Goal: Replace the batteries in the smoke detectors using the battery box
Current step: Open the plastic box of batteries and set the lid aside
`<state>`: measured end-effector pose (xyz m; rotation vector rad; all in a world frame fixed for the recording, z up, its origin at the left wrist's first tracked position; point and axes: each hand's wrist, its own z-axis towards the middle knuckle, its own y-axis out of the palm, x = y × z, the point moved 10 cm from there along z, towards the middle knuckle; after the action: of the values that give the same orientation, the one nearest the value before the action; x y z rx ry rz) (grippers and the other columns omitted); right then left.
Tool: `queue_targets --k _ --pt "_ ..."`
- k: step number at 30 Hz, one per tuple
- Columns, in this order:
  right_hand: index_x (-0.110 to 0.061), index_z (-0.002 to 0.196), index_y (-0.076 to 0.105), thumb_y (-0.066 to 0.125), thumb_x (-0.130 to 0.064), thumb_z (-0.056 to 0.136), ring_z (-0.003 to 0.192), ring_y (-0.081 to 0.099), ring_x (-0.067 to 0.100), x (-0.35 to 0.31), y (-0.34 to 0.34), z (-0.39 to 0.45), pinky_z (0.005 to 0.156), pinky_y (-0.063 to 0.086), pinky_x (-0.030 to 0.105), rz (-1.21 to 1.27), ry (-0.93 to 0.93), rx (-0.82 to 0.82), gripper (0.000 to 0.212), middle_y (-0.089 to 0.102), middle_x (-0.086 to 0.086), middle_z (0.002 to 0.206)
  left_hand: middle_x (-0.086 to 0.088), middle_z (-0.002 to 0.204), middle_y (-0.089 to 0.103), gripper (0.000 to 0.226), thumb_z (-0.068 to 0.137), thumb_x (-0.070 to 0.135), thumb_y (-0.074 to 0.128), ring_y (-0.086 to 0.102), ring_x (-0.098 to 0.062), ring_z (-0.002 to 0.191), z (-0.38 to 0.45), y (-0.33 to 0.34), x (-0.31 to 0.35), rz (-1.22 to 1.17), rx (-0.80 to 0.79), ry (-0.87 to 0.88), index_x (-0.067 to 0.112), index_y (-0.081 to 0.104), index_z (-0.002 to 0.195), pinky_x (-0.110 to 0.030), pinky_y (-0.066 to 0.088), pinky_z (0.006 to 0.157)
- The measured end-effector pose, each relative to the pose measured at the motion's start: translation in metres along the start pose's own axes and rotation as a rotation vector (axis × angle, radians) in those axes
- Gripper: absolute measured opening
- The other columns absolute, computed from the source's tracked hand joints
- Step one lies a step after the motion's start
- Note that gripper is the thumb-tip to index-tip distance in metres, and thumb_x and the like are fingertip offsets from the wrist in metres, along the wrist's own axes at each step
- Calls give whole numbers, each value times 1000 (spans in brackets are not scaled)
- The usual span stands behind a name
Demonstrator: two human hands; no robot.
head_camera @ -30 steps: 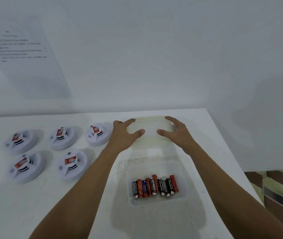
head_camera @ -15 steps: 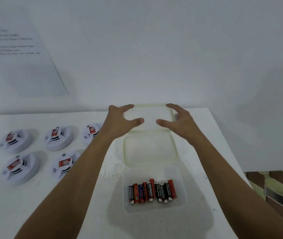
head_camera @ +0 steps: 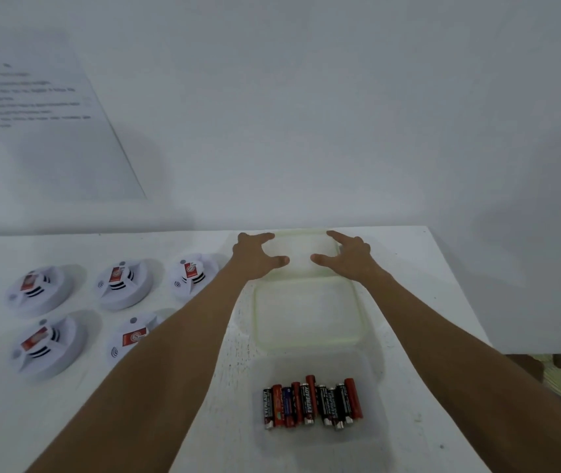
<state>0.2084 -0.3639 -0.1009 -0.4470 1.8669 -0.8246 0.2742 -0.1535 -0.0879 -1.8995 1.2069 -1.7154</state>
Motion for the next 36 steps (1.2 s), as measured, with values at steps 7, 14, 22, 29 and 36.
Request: queue_targets --k 7,14,22,29,36 --pt "-33 151 36 65 -50 90 148 23 26 -6 -19 -26 120 25 47 185 -98 36 70 31 2 159 -5 159 20 59 90 40 63 23 -19 145 -24 -17 8 -118 119 74 28 43 144 -29 23 112" --pt "-38 147 40 57 -53 93 117 51 16 4 -11 -115 101 46 36 293 -133 -1 59 46 -1 135 -2 147 41 59 90 57 53 42 -20 133 -121 -6 -6 -211 104 46 37 39 143 -38 36 109" --pt "-39 149 35 62 -57 88 134 40 20 8 3 -125 104 33 29 277 -131 13 69 41 4 139 3 139 49 69 86 59 57 48 -14 118 -133 14 -4 -237 89 36 32 32 144 -25 37 91" --pt "-42 143 44 67 -58 84 143 34 16 4 2 -109 118 31 39 330 -187 2 65 40 -6 154 8 138 52 60 74 57 74 45 -16 131 -121 9 -10 -472 150 12 44 52 129 -42 45 104" --pt "-39 141 49 66 -52 88 123 46 14 3 -1 -110 109 37 29 258 -225 65 57 46 -1 127 5 139 50 65 73 68 67 42 -12 132 -114 12 -6 -364 95 82 50 48 133 -31 33 110"
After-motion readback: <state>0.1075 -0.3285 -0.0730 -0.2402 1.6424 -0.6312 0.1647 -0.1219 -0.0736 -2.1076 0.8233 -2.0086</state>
